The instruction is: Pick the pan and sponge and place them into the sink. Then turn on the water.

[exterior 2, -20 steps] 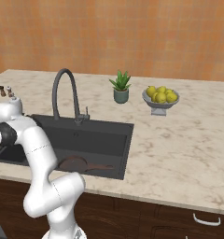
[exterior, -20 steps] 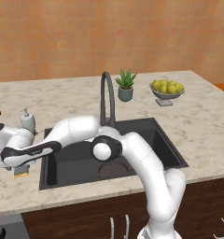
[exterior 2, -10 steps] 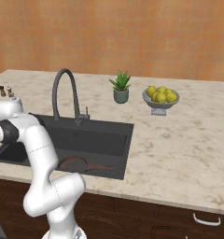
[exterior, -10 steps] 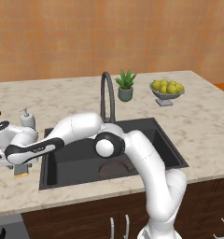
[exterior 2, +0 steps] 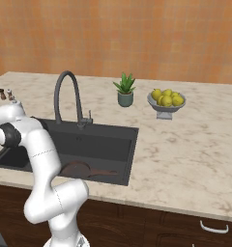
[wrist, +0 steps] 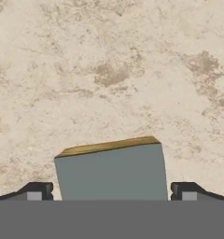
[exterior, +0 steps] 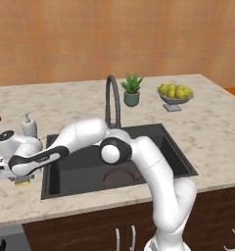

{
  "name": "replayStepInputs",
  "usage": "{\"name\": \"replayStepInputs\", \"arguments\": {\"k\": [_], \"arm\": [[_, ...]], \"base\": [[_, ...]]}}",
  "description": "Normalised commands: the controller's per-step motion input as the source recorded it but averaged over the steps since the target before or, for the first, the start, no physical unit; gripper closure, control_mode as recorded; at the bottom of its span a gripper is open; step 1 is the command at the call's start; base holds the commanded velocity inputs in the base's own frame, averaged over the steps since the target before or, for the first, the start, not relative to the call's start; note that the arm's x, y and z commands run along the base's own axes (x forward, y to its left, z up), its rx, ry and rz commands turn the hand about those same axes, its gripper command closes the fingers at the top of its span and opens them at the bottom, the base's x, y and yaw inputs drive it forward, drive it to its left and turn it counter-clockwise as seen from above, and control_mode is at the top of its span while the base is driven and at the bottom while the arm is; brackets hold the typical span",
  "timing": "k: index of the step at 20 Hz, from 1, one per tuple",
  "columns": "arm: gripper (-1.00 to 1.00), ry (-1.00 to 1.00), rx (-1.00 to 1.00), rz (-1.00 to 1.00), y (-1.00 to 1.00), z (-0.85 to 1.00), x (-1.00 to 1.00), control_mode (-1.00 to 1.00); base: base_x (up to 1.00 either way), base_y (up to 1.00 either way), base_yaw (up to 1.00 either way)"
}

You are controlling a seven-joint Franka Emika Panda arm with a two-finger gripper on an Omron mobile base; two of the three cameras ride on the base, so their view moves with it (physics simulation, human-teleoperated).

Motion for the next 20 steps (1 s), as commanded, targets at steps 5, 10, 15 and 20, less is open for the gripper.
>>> {"name": "replayStepInputs", "arguments": {"k": [5, 10, 15, 20], "arm": [[-1.00, 0.01, 0.00, 0.06, 0.08, -0.31, 0.00, -1.00], [-1.00, 0.03, 0.00, 0.06, 0.16, -0.12, 0.00, -1.00], [1.00, 0.06, 0.00, 0.02, 0.20, -0.10, 0.00, -1.00], [1.00, 0.00, 0.00, 0.00, -0.08, 0.00, -0.03, -1.00]], "base": [[0.00, 0.00, 0.00], [0.00, 0.00, 0.00], [0.00, 0.00, 0.00], [0.00, 0.00, 0.00]]}}
